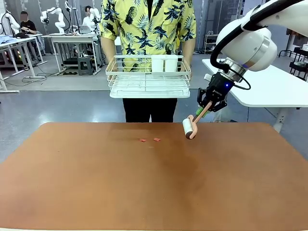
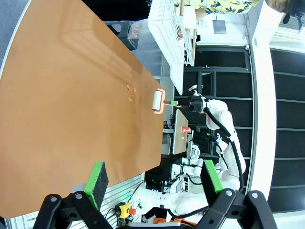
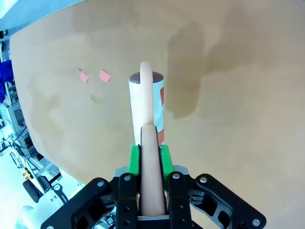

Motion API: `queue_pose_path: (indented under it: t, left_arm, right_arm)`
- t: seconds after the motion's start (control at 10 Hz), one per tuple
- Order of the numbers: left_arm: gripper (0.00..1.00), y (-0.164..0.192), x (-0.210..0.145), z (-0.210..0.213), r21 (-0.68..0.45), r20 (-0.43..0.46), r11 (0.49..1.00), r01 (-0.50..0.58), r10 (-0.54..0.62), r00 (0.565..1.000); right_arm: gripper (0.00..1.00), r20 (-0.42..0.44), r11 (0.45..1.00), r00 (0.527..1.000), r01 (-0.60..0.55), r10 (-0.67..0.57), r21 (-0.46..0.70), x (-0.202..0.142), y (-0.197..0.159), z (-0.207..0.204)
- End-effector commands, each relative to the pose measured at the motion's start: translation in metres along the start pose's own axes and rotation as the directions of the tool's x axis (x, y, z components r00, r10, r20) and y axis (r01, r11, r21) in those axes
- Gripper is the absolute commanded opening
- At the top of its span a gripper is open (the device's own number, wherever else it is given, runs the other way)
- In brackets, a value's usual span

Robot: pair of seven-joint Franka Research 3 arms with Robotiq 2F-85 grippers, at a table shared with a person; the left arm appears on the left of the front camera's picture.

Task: Clean the table.
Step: Clean the table with the Lint Roller when the human lifts the Dish drying rack.

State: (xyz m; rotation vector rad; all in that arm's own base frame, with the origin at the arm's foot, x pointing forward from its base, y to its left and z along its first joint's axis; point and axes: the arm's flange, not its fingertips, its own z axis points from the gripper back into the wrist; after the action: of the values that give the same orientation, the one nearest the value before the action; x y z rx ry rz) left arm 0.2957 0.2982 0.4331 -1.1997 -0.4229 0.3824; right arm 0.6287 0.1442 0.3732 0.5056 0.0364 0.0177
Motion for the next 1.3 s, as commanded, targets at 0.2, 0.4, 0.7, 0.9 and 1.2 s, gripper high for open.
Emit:
queue_pose_path:
  t: [0.2,0.4,0.7,0.9,1.2]
  left_arm:
    - [1.0,0.0,-0.003,0.001,-0.014,0.006,1.0,0.005,-0.005,1.0]
    - [1.0,0.0,-0.003,0.001,-0.014,0.006,1.0,0.005,-0.005,1.0]
    - [1.0,0.0,-0.003,0.001,-0.014,0.006,1.0,0.005,-0.005,1.0]
    - [1.0,0.0,-0.003,0.001,-0.014,0.006,1.0,0.005,-0.005,1.0]
    - [1.0,0.0,-0.003,0.001,-0.014,0.006,1.0,0.005,-0.005,1.0]
  right_arm:
    - [0.21,-0.022,0.999,0.999,0.049,-0.049,-0.01,0.017,-0.008,-0.016]
    - [0.21,-0.045,0.998,0.997,0.064,-0.065,-0.006,0.021,-0.014,-0.026]
    - [0.21,-0.056,0.995,0.994,0.087,-0.09,-0.053,0.019,-0.018,-0.047]
    - [0.21,-0.084,0.996,0.993,0.078,-0.081,-0.048,0.017,-0.02,-0.061]
    - [0.21,-0.1,0.996,0.991,0.082,-0.086,-0.043,0.01,0.003,-0.077]
